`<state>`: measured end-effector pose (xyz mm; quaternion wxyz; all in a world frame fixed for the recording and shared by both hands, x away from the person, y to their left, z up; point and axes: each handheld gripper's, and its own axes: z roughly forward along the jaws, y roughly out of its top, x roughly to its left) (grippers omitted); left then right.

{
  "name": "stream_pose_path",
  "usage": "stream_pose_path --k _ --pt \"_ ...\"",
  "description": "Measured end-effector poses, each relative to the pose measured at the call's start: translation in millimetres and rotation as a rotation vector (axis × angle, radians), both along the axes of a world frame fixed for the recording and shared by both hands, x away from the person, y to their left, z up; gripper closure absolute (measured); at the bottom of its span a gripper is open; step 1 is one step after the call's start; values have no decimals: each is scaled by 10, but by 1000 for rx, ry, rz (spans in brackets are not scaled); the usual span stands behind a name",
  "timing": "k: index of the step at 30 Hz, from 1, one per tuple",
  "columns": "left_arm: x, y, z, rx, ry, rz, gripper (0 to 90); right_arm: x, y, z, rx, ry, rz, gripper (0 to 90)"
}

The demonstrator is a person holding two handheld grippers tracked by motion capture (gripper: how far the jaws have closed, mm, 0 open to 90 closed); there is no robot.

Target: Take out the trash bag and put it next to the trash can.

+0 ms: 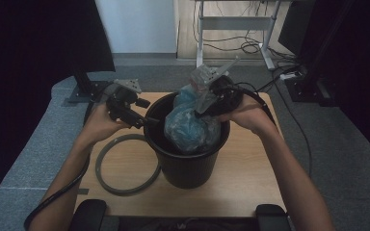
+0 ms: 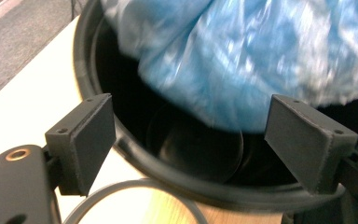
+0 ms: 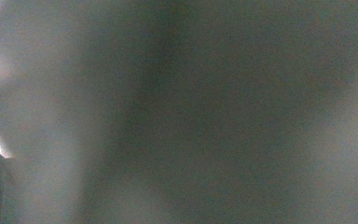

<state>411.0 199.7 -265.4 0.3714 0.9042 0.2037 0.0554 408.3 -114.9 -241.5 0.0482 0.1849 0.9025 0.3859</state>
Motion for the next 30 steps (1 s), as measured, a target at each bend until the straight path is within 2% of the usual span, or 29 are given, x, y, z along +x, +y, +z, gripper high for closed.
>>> stream_pose_path --k 8,17,21,30 --pt "-33 255 -70 -25 3 31 158 -11 -85 193 -38 -5 -23 748" --pt "-34 417 -295 -38 26 68 148 -61 -237 444 -37 -33 -67 748" --pt "-33 490 -410 -69 41 78 136 -93 -304 547 -47 -42 -91 748" --pt "-35 605 -678 -48 56 128 65 -169 -492 747 -62 -62 -149 748"
